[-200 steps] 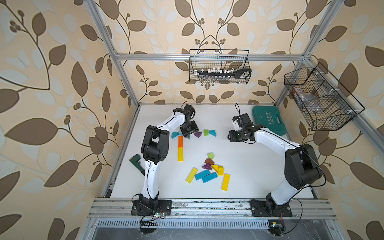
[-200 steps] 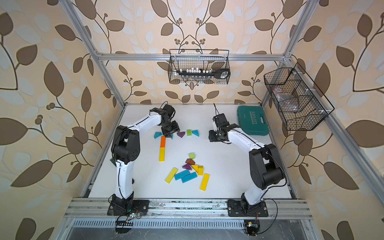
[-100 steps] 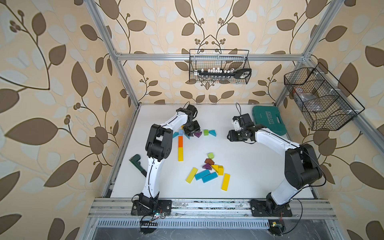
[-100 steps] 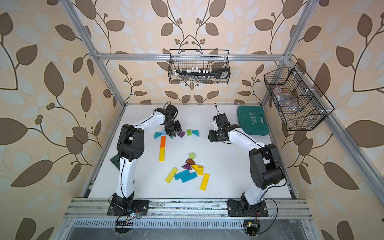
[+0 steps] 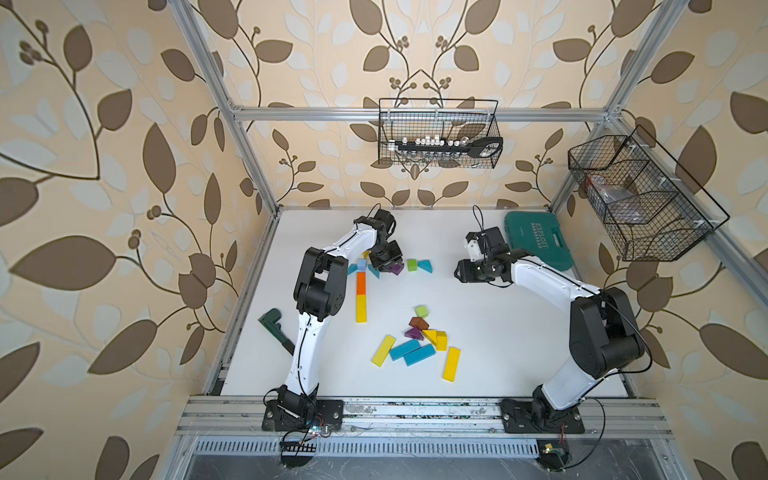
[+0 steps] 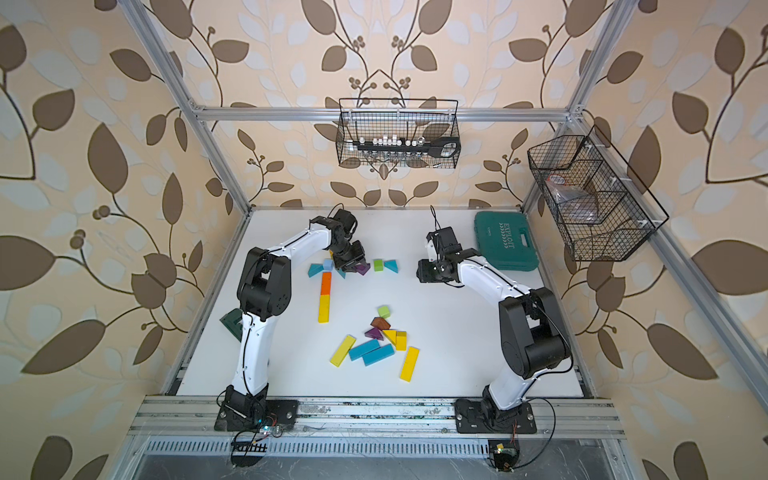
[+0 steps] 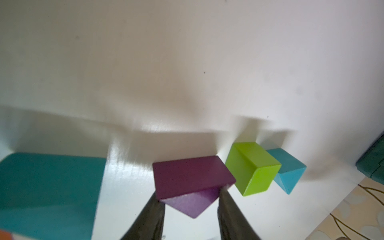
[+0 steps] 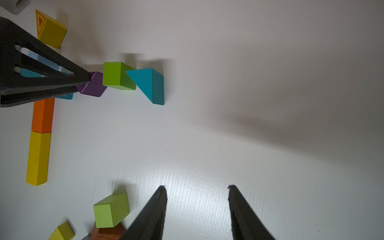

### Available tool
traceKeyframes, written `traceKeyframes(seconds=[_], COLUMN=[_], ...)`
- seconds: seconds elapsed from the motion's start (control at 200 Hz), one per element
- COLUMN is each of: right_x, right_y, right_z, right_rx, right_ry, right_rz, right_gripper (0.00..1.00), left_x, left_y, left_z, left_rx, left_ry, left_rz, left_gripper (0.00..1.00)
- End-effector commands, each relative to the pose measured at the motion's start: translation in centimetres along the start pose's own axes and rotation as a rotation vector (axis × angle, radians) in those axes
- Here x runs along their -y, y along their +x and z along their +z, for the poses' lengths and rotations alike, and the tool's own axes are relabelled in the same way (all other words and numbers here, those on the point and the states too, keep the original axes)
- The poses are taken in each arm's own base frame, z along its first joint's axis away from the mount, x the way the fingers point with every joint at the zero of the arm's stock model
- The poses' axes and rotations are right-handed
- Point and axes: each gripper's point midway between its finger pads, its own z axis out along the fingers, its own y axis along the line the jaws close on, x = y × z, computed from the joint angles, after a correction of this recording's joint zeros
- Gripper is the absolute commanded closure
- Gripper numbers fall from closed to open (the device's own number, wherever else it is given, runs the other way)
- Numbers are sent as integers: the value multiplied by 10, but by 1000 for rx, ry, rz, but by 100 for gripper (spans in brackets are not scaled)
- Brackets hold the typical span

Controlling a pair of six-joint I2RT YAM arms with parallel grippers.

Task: Assemble a small pinwheel with building blocks
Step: Adjust the building block at the center of the board.

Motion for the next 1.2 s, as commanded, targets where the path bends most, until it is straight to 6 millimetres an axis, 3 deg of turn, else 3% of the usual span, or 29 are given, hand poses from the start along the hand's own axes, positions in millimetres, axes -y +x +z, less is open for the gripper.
traceKeyframes(seconds=[0.0,0.525,0.715,0.84,0.99,1.195], right_x=[2,-1,-1,-6,-33,-96], right_y=[9,10,9,8,26,89], right_z=[8,8,6,-3,-15,-24], right_rx=[-28,-31,-26,-13,-17,-87], right_ry=[-12,-27,-26,-45,-83,-109], right_rz=[0,2,1,0,-56,-249], right_gripper=[50,50,50,49,49,50], left_x=[16,20,17,22,17,-32], left_y=[3,8,8,9,21,55], left_z=[-2,-2,-17,-40,-80,-128], left_rx=[-8,-19,14,47,101,186], left_ry=[40,54,26,36,31,-70], left_rz=[48,49,46,58,92,104], left_gripper=[57,58,49,41,30,11])
